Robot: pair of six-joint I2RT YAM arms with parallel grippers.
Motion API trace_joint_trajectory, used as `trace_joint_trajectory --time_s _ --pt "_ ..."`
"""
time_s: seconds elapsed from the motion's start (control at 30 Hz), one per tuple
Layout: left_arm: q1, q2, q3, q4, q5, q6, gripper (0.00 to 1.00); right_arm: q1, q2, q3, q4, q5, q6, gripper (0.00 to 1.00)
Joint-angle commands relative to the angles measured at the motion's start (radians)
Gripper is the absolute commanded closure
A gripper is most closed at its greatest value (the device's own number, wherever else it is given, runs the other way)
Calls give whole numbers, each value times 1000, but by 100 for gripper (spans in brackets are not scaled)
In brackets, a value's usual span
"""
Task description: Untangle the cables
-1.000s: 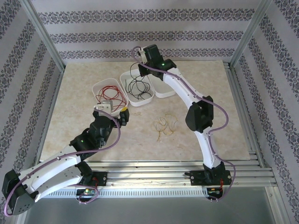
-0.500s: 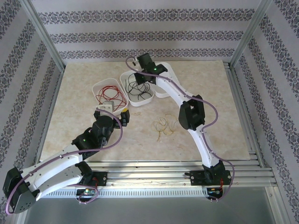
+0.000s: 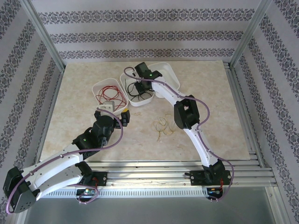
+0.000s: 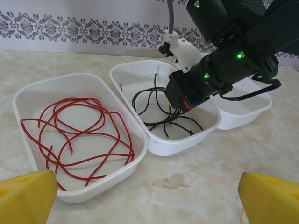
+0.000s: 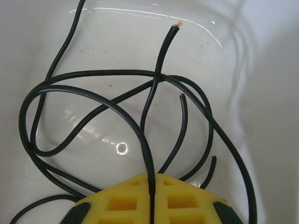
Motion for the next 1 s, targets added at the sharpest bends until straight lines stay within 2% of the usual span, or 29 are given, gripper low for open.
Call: trace_joint_trajectory --time_s 0.0,0.17,0.5,0.6,0.77,0.97 --pt "20 1 0 5 1 -8 1 -4 -19 35 -27 7 7 75" --pt "23 2 34 -28 -8 13 1 -2 -94 18 -25 2 17 64" --pt "42 58 101 -26 48 56 1 -17 -353 -200 55 -28 98 59" --pt "43 87 105 17 93 73 1 -42 -459 -329 89 -52 156 59" --pt "46 180 148 39 168 84 1 -99 -689 -660 202 -95 267 58" --pt "46 343 230 72 287 79 1 -147 -948 -1006 231 -76 322 57"
